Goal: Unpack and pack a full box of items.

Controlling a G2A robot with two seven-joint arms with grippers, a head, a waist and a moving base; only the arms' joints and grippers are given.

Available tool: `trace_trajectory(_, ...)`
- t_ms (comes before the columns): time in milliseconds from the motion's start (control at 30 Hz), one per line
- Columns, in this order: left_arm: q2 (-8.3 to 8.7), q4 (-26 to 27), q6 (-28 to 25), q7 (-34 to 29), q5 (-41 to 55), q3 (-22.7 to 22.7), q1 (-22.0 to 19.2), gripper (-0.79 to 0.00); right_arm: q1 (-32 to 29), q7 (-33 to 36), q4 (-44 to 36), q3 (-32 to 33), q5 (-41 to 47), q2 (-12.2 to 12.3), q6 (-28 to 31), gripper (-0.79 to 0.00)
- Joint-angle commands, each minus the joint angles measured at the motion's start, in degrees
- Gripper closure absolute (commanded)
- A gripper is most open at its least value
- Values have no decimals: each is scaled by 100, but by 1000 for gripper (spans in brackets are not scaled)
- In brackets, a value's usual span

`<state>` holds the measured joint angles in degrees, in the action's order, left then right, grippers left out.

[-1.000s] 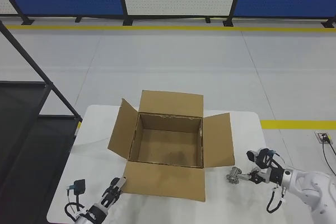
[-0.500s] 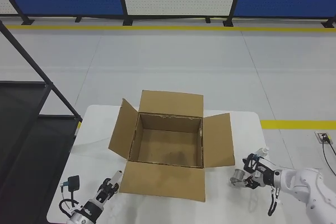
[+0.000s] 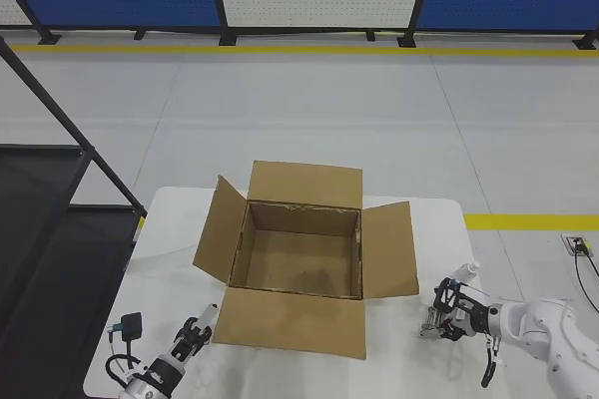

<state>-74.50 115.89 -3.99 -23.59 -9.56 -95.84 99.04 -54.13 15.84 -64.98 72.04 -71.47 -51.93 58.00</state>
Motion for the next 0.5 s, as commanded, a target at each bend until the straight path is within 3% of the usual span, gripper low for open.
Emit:
trace_trajectory(0, 0, 0, 0, 0, 0, 0, 0, -785, -8, -25, -4, -2, -12, 10, 0, -785)
trace_trajectory(333, 0, 0, 0, 0, 0, 0, 0, -785, 39, 28, -3, -136, -35, 32, 0, -785)
trace_trajectory(467, 0, 0, 0, 0, 0, 0, 0, -785, 77, 62, 1, -198, -39, 37, 0, -733)
